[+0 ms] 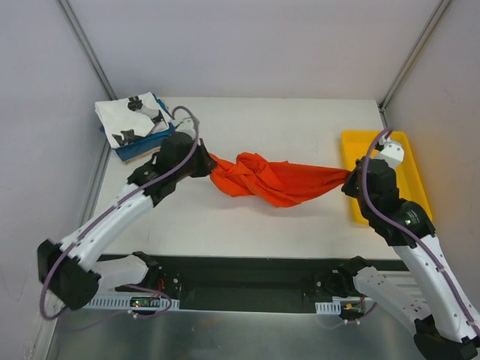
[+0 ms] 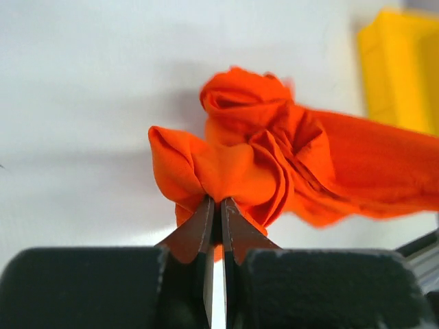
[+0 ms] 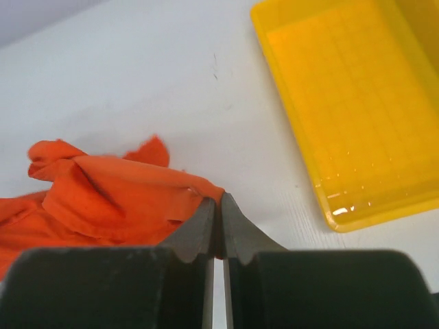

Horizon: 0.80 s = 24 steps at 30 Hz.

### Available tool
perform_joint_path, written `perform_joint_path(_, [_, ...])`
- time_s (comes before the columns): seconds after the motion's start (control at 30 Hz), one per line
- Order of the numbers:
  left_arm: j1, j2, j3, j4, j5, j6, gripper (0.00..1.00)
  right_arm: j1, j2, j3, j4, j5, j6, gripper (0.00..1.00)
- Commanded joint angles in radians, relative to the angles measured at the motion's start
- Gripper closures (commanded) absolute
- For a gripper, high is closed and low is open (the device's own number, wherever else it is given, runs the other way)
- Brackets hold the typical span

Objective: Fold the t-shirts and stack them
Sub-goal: Flatten the tshirt out

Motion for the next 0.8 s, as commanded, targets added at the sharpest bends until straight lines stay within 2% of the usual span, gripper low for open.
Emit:
perform_joint_path(0.0, [-0.005,-0.280,0.001,-0.068,-0.213,0.060,1.00,-0.007,-0.062,0.163,0.008,0.066,-0.085,0.99])
perform_joint_path(0.1, [-0.005,-0.433,0.031,-0.081,-0.223,0.072,1.00,-0.007,-0.088,0.249,0.013,0.017,-0.126,0.99])
perform_joint_path(0.2, [-0.006,-0.535,0.085,-0.080,-0.186,0.092,1.00,-0.007,-0.107,0.306,0.040,-0.118,-0.157,1.00])
perform_joint_path(0.23, [-0.005,-0.551,0.102,-0.081,-0.183,0.103,1.00,-0.007,-0.114,0.334,0.069,-0.199,-0.162,0.99])
perform_joint_path(0.37, [-0.005,-0.587,0.194,-0.083,-0.220,0.143,1.00,-0.007,-0.088,0.429,0.085,-0.367,-0.186,0.99])
perform_joint_path(0.57, [-0.005,-0.609,0.303,-0.084,-0.126,0.166,1.00,-0.006,-0.065,0.546,0.051,-0.425,-0.186,1.00])
perform_joint_path(0.77, [-0.006,-0.650,0.372,-0.089,-0.048,0.148,1.00,-0.007,-0.102,0.586,0.080,-0.523,-0.195,0.99])
